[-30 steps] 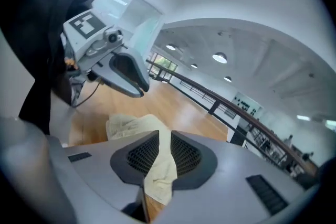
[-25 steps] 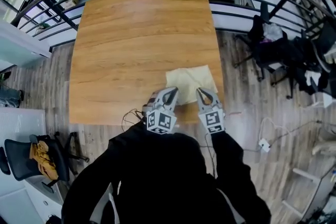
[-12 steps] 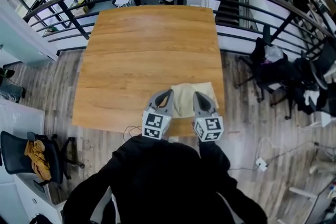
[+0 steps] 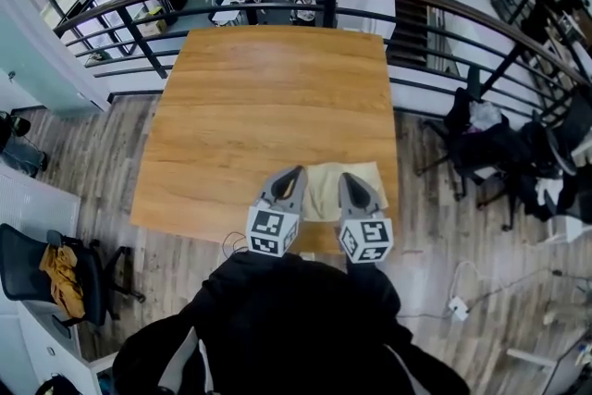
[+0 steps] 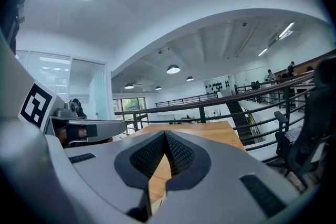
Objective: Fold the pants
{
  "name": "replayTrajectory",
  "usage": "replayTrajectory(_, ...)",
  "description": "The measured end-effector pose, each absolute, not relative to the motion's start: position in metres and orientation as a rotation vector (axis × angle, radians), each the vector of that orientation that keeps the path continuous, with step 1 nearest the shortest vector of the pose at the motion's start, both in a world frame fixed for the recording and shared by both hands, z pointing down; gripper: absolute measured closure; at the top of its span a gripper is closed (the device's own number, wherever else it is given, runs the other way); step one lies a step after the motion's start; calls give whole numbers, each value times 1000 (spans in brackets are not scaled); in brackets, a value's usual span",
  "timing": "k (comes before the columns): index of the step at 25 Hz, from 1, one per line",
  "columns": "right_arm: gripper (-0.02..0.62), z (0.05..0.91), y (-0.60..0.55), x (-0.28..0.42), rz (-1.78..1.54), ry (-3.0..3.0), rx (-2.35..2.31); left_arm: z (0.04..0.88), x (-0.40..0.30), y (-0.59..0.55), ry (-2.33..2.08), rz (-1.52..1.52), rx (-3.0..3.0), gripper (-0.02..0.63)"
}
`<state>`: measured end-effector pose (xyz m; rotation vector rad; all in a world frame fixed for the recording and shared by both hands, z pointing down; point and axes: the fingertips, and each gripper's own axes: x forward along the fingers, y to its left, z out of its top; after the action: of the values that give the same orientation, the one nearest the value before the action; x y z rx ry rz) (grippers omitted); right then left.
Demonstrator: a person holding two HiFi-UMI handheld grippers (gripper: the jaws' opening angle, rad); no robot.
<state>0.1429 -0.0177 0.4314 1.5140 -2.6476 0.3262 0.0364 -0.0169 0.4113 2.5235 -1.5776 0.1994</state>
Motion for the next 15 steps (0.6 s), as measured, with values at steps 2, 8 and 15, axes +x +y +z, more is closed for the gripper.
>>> replayTrajectory(2, 592, 426, -17, 139, 301, -2656, 1508, 406, 36, -14, -1591, 202, 2540, 604)
replayTrajectory(8, 592, 419, -17, 137, 278, -2661, 1524, 403, 30, -9, -1615, 220, 2560, 603)
replayTrajectory(15, 592, 420, -20, 132, 280, -2662, 1519, 401, 23, -9, -1620, 207, 2555, 604)
